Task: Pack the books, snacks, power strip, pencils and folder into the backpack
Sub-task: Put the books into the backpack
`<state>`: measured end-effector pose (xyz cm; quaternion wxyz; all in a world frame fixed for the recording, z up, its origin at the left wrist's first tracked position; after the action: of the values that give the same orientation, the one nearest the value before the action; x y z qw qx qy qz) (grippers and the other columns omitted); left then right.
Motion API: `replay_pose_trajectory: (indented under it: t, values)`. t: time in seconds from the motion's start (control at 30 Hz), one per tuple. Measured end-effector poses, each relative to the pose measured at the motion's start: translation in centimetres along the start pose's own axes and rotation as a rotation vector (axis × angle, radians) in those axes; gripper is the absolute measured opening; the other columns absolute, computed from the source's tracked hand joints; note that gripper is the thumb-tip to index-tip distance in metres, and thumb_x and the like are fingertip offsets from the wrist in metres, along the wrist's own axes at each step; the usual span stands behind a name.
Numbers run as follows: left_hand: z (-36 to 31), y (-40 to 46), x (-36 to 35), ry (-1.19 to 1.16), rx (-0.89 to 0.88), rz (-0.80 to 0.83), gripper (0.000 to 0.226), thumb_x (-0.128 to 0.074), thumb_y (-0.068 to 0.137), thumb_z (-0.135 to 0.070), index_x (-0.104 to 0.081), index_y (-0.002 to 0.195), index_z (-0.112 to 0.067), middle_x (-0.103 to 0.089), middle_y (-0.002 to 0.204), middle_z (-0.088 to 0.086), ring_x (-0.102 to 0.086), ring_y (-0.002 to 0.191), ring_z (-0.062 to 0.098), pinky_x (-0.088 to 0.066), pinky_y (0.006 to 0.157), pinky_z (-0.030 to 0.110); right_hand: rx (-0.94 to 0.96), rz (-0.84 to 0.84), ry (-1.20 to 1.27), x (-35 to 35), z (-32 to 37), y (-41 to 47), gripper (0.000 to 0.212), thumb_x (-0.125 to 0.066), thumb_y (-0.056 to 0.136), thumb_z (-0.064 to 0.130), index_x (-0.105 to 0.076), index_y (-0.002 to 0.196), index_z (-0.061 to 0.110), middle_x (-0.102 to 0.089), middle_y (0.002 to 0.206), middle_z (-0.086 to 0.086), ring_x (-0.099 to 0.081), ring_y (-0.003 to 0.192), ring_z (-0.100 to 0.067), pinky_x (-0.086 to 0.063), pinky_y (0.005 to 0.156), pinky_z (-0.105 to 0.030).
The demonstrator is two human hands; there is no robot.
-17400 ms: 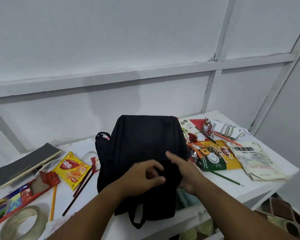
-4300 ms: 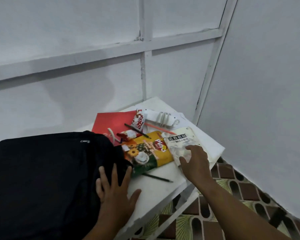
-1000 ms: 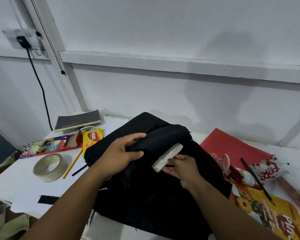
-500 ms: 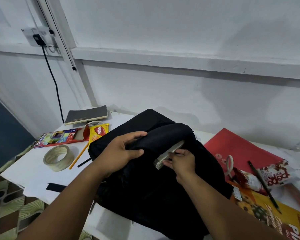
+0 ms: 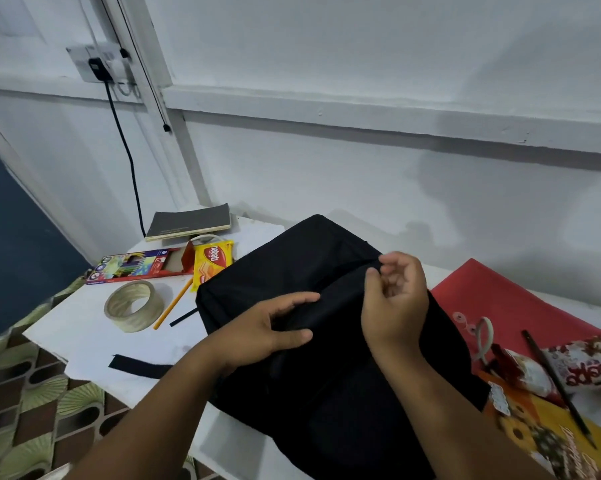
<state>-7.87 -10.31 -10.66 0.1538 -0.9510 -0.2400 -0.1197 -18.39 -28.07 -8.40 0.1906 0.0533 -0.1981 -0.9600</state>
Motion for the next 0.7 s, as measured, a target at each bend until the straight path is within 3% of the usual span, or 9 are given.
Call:
replay_pose_trajectory:
  t: [0.1,0.17,0.23,0.33,0.43,0.5,0.6,0.63,0.7]
  values:
    - [0.7,0.1,1.8,-0.133,0.036,0.04,0.051,-0.059,0.094,-0.039,-0.046,0.143,-0.043,-0.063,0.134,-0.01,-0.06,0.124,0.008,-0.05,0.1,0.028,0.203,0.223,-0.045,-4.1,3.2,0.0,0.026,-0.065,0.084,-0.002,-0.061,0.099,0.019,-0.059,0.093,-0.002,-0.055,0.075,-0.013,-0.043,0.072,-0.014]
    - [1.4,0.5,5.0,-0.209,0.043,-0.058,0.043,-0.053,0.097,-0.038,-0.049,0.139,-0.039,-0.068,0.128,-0.004,-0.068,0.111,0.02,-0.057,0.089,0.037,0.228,0.349,-0.109,-7.5,3.7,0.0,0.024,-0.067,0.083,0.0,-0.063,0.099,0.018,-0.06,0.096,0.002,-0.056,0.075,-0.014,-0.042,0.073,-0.012]
    - [2.3,1.0,9.2,-0.226,0.026,-0.235,0.031,-0.052,0.102,-0.028,-0.057,0.132,-0.027,-0.071,0.121,0.003,-0.071,0.102,0.025,-0.058,0.084,0.042,0.192,0.453,-0.176,-10.9,3.5,0.0,0.024,-0.069,0.083,0.004,-0.064,0.1,0.02,-0.06,0.1,0.007,-0.057,0.076,-0.013,-0.044,0.072,-0.012]
    - [4.5,1.3,17.4,-0.24,0.01,-0.461,0.021,-0.055,0.102,-0.015,-0.065,0.119,-0.016,-0.075,0.107,0.009,-0.069,0.087,0.024,-0.054,0.076,0.038,0.07,0.571,-0.241,-17.7,2.4,-0.7,0.024,-0.069,0.084,0.008,-0.063,0.1,0.025,-0.059,0.105,0.009,-0.059,0.072,-0.012,-0.047,0.072,-0.014]
    - [7.2,1.6,26.2,-0.222,0.001,-0.652,0.015,-0.062,0.096,-0.009,-0.069,0.107,-0.017,-0.073,0.091,0.004,-0.064,0.078,0.017,-0.052,0.068,0.032,-0.106,0.659,-0.284,-24.5,0.5,-1.4,0.023,-0.071,0.085,0.016,-0.063,0.105,0.024,-0.06,0.109,0.006,-0.062,0.076,-0.016,-0.049,0.074,-0.021]
    - [9.6,2.4,31.8,-0.175,0.044,-0.792,0.014,-0.066,0.092,-0.014,-0.066,0.105,-0.02,-0.07,0.094,0.004,-0.061,0.08,0.018,-0.051,0.069,0.032,-0.138,0.693,-0.357,-28.2,-1.3,-1.7,0.024,-0.071,0.085,0.019,-0.061,0.106,0.023,-0.059,0.111,0.005,-0.062,0.085,-0.018,-0.046,0.076,-0.022]
    - [13.8,3.9,38.0,-0.165,0.305,-0.843,0.046,-0.071,0.086,-0.036,-0.053,0.125,-0.02,-0.061,0.113,0.01,-0.061,0.094,0.026,-0.053,0.082,0.039,-0.116,0.731,-0.625,-30.6,-5.2,-2.7,0.027,-0.067,0.085,0.025,-0.058,0.11,0.025,-0.056,0.115,0.004,-0.057,0.102,-0.015,-0.044,0.092,-0.03]
    - [14.9,4.6,39.2,-0.171,0.386,-0.796,0.062,-0.073,0.084,-0.041,-0.048,0.134,-0.015,-0.058,0.113,0.013,-0.061,0.096,0.03,-0.054,0.083,0.041,-0.071,0.73,-0.738,-30.6,-6.2,-3.2,0.027,-0.066,0.084,0.026,-0.06,0.11,0.025,-0.058,0.114,0.003,-0.058,0.103,-0.017,-0.044,0.095,-0.036]
    - [16.6,6.1,40.2,-0.193,0.496,-0.675,0.075,-0.074,0.083,-0.042,-0.044,0.139,-0.002,-0.055,0.096,0.025,-0.062,0.085,0.033,-0.055,0.071,0.04,0.095,0.687,-0.858,-30.0,-7.7,-4.3,0.015,-0.066,0.083,0.025,-0.068,0.097,0.021,-0.065,0.099,0.003,-0.061,0.092,-0.019,-0.049,0.088,-0.041]
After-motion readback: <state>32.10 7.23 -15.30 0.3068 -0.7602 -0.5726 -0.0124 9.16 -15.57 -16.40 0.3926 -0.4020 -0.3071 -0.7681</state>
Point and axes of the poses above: each hand's wrist, its own y-axis towards the middle knuckle, its own x-axis out of the back of the hand, z = x × y, the point moved 5 cm from there along y, towards the middle knuckle
